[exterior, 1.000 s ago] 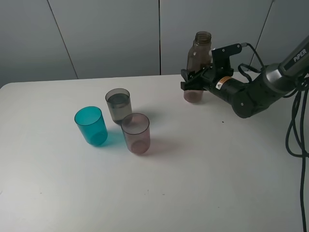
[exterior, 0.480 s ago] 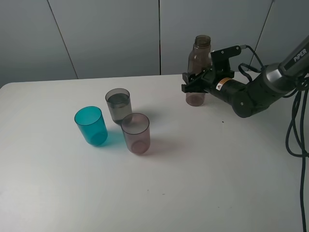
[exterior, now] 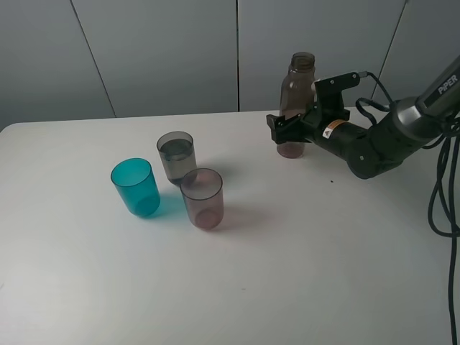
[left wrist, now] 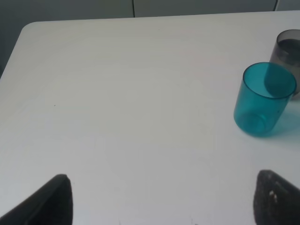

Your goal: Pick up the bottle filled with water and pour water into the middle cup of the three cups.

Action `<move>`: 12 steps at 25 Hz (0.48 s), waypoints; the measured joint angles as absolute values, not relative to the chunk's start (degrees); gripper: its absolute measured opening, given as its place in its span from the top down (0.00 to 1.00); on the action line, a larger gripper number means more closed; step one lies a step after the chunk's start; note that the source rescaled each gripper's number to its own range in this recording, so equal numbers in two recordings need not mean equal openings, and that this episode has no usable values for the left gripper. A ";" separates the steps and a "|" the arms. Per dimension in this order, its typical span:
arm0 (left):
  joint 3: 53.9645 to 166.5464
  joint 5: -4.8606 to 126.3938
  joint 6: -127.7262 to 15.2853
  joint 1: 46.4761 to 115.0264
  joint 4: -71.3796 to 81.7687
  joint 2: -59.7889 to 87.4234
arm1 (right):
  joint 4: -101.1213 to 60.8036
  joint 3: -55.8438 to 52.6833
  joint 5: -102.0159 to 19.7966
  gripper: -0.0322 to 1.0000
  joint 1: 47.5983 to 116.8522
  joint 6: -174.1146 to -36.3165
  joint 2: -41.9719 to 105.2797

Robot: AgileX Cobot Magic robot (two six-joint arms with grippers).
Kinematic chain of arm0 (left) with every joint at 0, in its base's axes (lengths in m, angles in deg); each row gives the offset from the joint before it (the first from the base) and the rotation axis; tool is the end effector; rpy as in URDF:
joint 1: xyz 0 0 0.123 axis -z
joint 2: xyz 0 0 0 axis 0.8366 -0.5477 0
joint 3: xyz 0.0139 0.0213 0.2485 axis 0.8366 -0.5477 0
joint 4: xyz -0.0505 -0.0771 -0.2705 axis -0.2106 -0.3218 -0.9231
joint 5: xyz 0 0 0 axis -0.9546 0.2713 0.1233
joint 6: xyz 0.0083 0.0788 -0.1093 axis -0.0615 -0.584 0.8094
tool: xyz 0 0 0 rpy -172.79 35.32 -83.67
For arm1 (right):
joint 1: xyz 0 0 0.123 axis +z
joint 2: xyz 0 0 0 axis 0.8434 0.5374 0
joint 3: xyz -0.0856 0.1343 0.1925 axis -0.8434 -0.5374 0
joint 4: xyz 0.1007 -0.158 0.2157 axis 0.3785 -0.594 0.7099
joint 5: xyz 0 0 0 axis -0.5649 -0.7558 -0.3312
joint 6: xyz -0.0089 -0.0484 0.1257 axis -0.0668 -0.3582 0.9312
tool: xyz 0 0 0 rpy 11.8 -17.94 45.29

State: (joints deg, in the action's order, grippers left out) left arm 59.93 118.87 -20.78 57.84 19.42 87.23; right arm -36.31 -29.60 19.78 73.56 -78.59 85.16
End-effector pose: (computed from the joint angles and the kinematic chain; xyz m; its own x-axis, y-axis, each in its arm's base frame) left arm 0.0969 -0.0002 0.2755 -0.4609 -0.0097 -0.8874 0.0001 0.9999 -0.0110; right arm 0.4025 0.1318 -0.0043 -0.2895 -0.1082 -0.9511 -0.3850 0.9228 0.0122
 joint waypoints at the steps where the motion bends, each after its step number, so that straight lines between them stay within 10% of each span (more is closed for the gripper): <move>1: 59.93 118.87 -20.78 57.84 19.42 87.23 | -36.17 -30.30 19.49 0.01 73.56 -78.59 85.06; 12: 59.93 118.87 -20.78 57.84 19.42 87.23 | -32.38 -46.81 12.75 0.00 73.56 -81.42 73.55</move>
